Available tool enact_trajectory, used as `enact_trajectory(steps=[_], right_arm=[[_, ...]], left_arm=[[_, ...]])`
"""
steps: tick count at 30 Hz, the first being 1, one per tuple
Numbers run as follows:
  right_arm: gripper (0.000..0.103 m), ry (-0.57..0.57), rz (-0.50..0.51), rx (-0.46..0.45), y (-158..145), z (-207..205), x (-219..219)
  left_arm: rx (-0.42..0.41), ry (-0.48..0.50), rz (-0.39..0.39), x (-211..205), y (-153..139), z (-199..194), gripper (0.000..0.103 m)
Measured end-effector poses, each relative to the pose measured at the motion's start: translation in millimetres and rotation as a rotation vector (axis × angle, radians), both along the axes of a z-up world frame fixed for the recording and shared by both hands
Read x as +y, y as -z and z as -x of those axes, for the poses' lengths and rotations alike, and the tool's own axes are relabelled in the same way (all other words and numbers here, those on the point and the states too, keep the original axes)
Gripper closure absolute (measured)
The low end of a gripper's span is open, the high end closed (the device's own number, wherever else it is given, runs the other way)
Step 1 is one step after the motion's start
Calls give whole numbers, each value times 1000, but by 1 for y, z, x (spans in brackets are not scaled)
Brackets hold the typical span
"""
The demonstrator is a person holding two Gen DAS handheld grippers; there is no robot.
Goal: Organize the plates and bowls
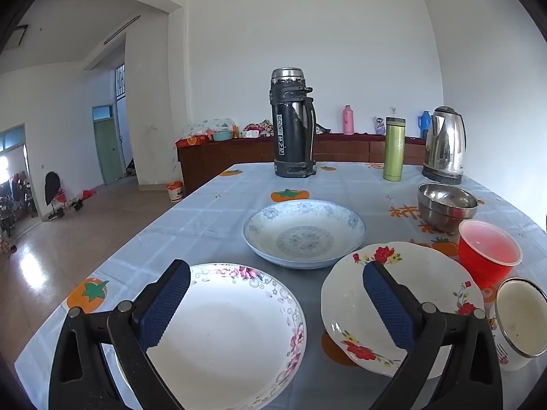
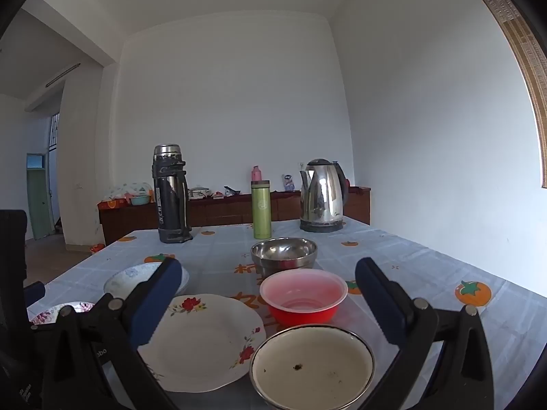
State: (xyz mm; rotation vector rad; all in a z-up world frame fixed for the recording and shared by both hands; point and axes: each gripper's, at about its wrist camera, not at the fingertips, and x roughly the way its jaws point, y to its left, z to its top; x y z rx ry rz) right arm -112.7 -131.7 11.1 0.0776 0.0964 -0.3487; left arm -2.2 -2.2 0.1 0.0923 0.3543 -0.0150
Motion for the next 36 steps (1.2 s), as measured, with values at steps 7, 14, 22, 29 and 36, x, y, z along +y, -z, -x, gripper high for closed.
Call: enact_trajectory(steps=[7,14,22,29,36], right_arm=[[0,1,-1,1,0,-2,-2],[0,0,6,-11,-1,1,2],[0,1,8,-12,-2,2,0],[0,1,9,-11,-1,2,0],[0,1,11,-13,-1,2,-1]], left_arm=[[3,21,37,8,1,3,1],[16,24,16,1,0,-2,1],[22,21,22,2,1,-4,1],[26,18,25,2,4,-5,1],[33,14,27,3,4,-6,1]])
